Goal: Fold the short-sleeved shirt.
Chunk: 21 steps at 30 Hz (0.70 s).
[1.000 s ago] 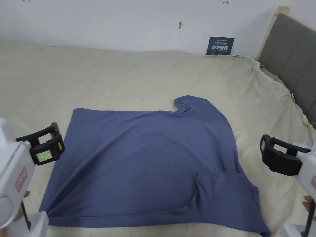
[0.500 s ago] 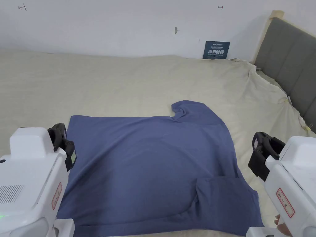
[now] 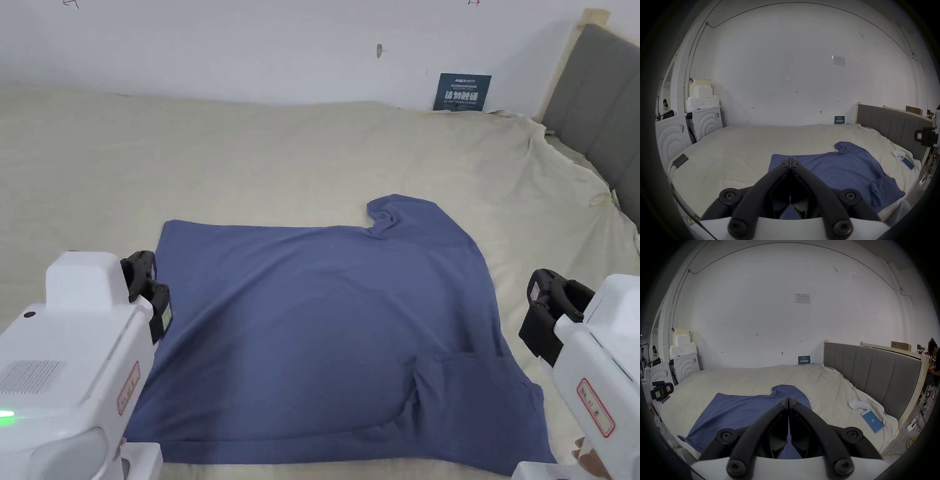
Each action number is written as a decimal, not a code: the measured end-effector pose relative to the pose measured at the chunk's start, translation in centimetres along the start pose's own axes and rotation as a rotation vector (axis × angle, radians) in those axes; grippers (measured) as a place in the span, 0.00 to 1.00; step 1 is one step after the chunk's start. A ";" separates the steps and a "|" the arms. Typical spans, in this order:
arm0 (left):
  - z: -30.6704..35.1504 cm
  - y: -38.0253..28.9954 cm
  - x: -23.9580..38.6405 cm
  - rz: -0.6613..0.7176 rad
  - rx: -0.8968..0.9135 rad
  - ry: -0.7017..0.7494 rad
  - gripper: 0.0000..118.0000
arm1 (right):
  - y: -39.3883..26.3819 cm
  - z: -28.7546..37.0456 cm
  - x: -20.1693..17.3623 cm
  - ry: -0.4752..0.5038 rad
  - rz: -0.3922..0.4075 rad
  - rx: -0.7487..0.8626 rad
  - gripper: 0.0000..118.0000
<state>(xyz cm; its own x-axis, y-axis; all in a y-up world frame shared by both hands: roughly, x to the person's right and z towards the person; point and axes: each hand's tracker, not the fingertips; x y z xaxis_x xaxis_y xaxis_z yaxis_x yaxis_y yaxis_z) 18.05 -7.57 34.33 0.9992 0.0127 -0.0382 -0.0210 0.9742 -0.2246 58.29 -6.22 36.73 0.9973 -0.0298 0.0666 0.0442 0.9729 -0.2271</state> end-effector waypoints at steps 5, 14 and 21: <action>-0.4 0.8 -2.9 0.090 -0.133 0.051 0.74 | -0.1 -0.2 0.0 -0.001 0.019 -0.017 0.00; -2.6 -3.9 -8.4 0.181 -0.509 0.136 1.00 | -0.9 -0.9 0.8 -0.027 0.016 -0.050 0.00; -5.3 -10.8 -7.9 0.123 -0.855 0.177 0.87 | -1.2 -0.8 0.4 -0.038 0.020 -0.077 0.00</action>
<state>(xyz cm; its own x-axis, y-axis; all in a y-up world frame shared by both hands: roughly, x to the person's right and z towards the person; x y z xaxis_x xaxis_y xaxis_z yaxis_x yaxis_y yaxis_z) 10.20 -19.35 31.89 0.9698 0.0024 -0.2440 -0.2170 0.4656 -0.8580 58.69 -7.63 36.22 0.9952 -0.0001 0.0980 0.0299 0.9526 -0.3027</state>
